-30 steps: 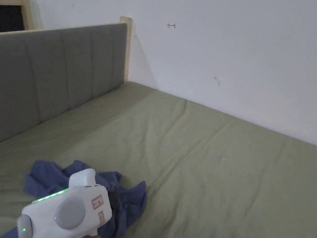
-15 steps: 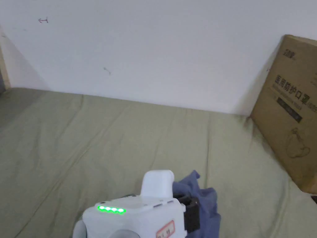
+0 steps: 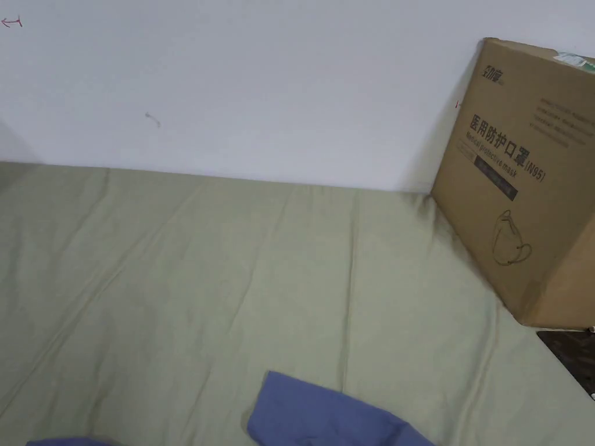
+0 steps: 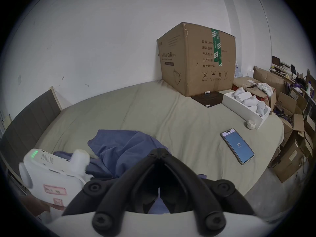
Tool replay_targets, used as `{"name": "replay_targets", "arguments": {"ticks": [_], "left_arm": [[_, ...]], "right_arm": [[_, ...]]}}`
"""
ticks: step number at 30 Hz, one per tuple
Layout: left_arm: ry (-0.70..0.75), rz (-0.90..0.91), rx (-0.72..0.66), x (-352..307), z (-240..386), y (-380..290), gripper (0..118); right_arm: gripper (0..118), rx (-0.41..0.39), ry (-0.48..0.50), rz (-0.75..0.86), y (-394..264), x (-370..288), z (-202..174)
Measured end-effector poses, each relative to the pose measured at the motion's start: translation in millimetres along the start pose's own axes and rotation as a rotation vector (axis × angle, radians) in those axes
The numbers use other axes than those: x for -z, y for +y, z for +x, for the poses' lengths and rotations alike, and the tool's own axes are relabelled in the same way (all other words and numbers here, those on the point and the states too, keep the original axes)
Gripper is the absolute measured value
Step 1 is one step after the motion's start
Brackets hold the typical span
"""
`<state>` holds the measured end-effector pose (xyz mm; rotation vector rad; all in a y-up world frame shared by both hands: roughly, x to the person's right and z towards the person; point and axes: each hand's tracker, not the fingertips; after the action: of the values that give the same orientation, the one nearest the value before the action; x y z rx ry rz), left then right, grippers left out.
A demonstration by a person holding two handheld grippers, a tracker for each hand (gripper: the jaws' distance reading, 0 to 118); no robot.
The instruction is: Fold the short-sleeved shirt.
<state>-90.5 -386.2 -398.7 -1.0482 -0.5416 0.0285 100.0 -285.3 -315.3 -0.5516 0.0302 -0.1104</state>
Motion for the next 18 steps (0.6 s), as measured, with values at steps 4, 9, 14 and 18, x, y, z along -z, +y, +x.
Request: {"name": "replay_targets", "arguments": {"ticks": [4,9,14,18], "left_arm": [[-0.161,0.165,-0.254,-29.7,-26.7,-12.5,25],[-0.268,0.372,-0.598,-127.1,-73.2,-50.0,114],[0.060,0.416,-0.791,-199.6,-111.4,-114.1,1],[0.377,0.419,-0.786,-228.6,-136.6,-142.1,1]], "right_arm": [[0,-0.013,0.021,0.012,3.8,2.4,-3.8],[0,0.001,0.122,0.064,14.6,6.5,-19.3],[0,-0.012,0.214,0.062,13.4,16.3,-44.8],[0,-0.036,0.285,0.013,7.6,22.1,-64.3]]}}
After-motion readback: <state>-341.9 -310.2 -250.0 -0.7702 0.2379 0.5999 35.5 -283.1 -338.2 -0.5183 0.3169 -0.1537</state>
